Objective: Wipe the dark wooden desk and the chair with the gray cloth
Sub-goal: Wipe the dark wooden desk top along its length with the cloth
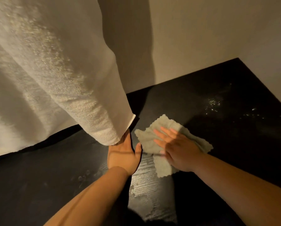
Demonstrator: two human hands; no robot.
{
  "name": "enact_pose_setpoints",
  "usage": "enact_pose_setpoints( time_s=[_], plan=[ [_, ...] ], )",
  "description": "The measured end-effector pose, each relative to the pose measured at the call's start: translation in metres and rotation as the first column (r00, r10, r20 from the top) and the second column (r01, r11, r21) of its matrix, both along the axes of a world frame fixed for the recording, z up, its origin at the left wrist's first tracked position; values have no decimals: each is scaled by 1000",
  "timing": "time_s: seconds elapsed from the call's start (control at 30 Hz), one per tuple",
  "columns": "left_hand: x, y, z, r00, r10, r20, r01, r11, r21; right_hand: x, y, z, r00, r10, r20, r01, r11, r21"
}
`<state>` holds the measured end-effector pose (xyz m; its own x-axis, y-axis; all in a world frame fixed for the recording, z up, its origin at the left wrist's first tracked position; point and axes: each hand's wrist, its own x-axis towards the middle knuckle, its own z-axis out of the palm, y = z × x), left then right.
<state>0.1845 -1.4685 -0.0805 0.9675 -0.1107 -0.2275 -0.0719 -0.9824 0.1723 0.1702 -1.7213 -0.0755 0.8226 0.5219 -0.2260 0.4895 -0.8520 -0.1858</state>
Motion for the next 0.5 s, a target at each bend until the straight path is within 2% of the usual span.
enact_pose_setpoints(
  time_s=[0.13, 0.2, 0.27, 0.33, 0.4, 0.5],
  plan=[
    [1, -5, 5, 1000, 4, 18, -4, 1000, 2, 70, 7, -3, 959, -283, 30, 283, 959, -10],
    [2, -5, 6, 1000, 5, 13, -5, 1000, 8, 86, 22, -7, 935, -354, 3, 354, 933, -70],
    [1, -4, 7, 1000, 6, 5, -6, 1000, 17, 76, 39, -7, 970, -238, -51, 234, 969, -79],
    [0, -4, 8, 1000, -2, 15, 2, 999, 36, 48, 41, -5, 994, -42, -96, 43, 999, 10],
    [0, -5, 8, 999, -7, 36, 6, 999, 35, 28, 32, -2, 994, 63, -91, -54, 994, 95],
    [2, -3, 7, 999, 0, 45, -1, 1000, 9, 49, 18, -5, 993, 89, -76, -91, 996, -12]
  ],
)
